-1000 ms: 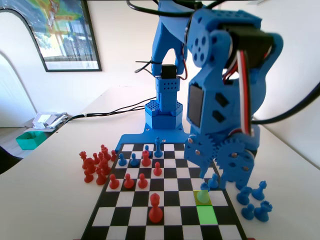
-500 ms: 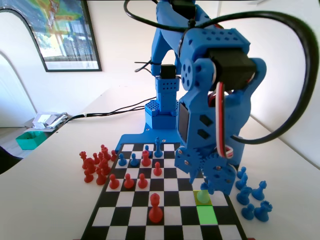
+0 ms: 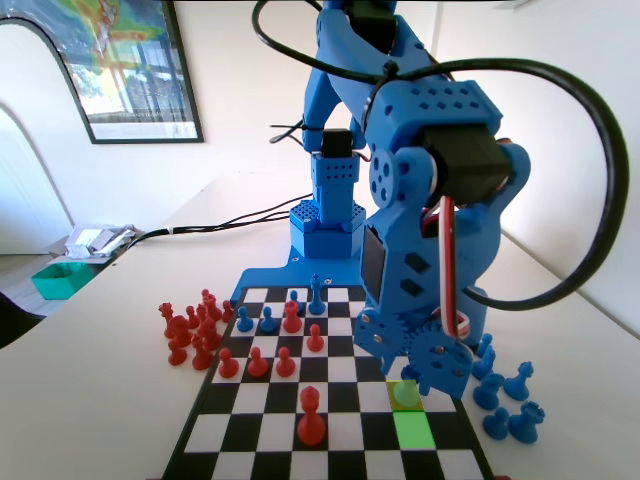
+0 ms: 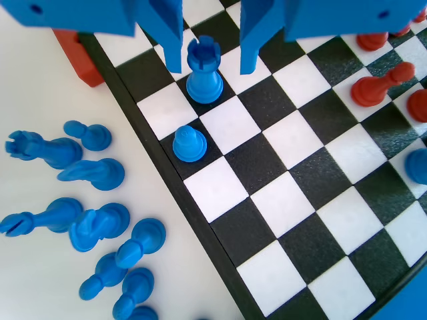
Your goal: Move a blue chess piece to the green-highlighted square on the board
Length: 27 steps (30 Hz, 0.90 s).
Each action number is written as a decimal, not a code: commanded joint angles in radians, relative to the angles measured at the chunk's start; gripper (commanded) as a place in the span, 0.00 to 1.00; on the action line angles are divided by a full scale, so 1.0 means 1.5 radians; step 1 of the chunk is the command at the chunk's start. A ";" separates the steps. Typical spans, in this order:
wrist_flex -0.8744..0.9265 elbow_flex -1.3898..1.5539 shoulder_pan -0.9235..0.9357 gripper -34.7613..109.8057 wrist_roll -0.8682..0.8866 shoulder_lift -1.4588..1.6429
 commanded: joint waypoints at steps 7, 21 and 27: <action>-0.014 0.000 -0.003 0.33 -0.011 0.010; -0.015 0.007 -0.013 0.25 -0.040 0.007; -0.005 -0.009 -0.010 0.25 -0.038 0.011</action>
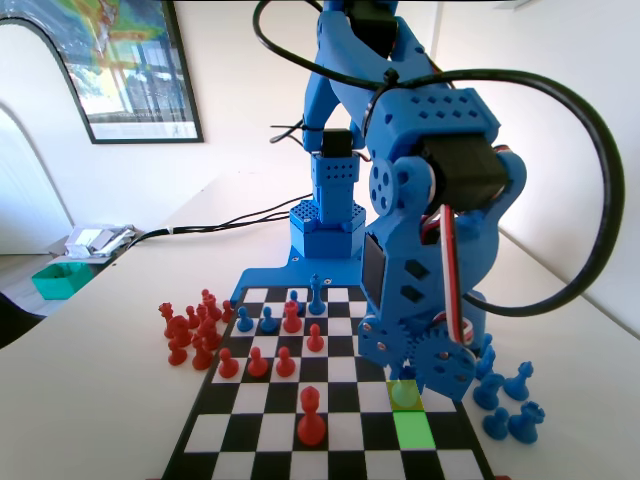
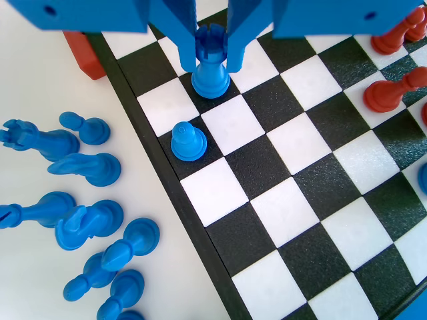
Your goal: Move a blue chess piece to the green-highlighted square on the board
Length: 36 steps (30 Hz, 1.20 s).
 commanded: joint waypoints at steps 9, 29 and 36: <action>0.082 -0.147 -0.001 0.25 0.015 0.029; 0.037 -0.164 0.015 0.25 0.000 -0.039; 0.031 -0.166 0.008 0.25 0.002 -0.044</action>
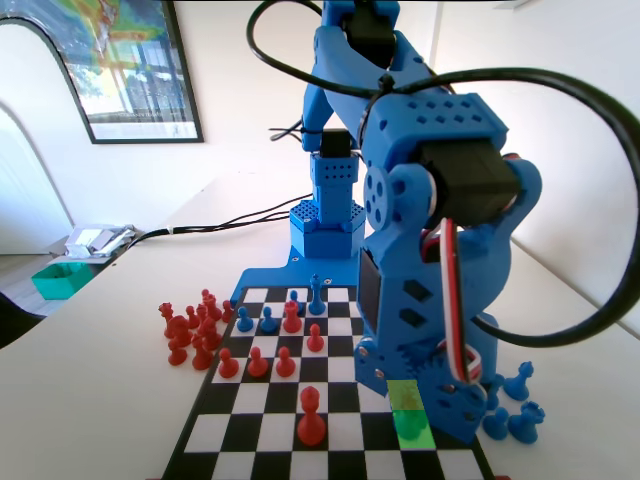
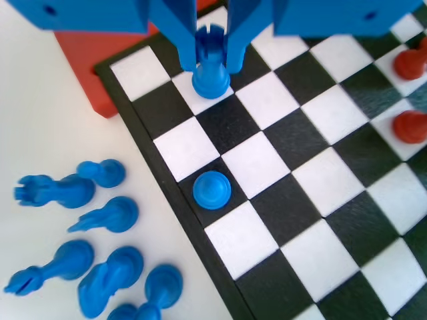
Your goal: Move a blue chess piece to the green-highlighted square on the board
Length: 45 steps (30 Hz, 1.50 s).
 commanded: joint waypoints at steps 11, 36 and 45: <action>0.006 -0.039 -0.021 0.28 -0.009 0.025; 0.123 -0.064 -0.007 0.25 -0.017 0.287; 0.253 -0.015 0.011 0.25 -0.235 0.500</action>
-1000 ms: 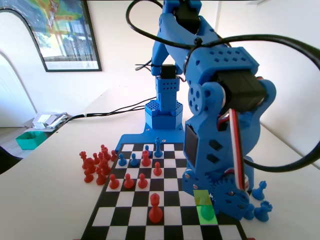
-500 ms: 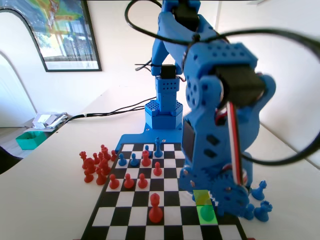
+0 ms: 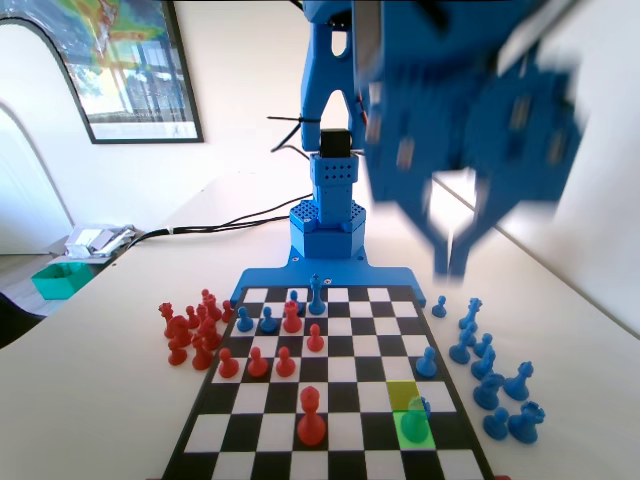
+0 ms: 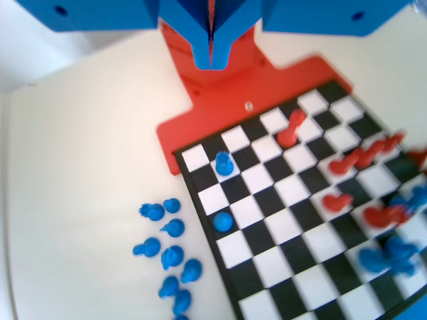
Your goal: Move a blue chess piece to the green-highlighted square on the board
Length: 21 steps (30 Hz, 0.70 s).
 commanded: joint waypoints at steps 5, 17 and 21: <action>0.136 0.083 0.043 0.25 -0.252 0.307; 0.279 0.300 0.144 0.25 -0.482 0.664; 0.284 0.371 0.159 0.25 -0.514 0.768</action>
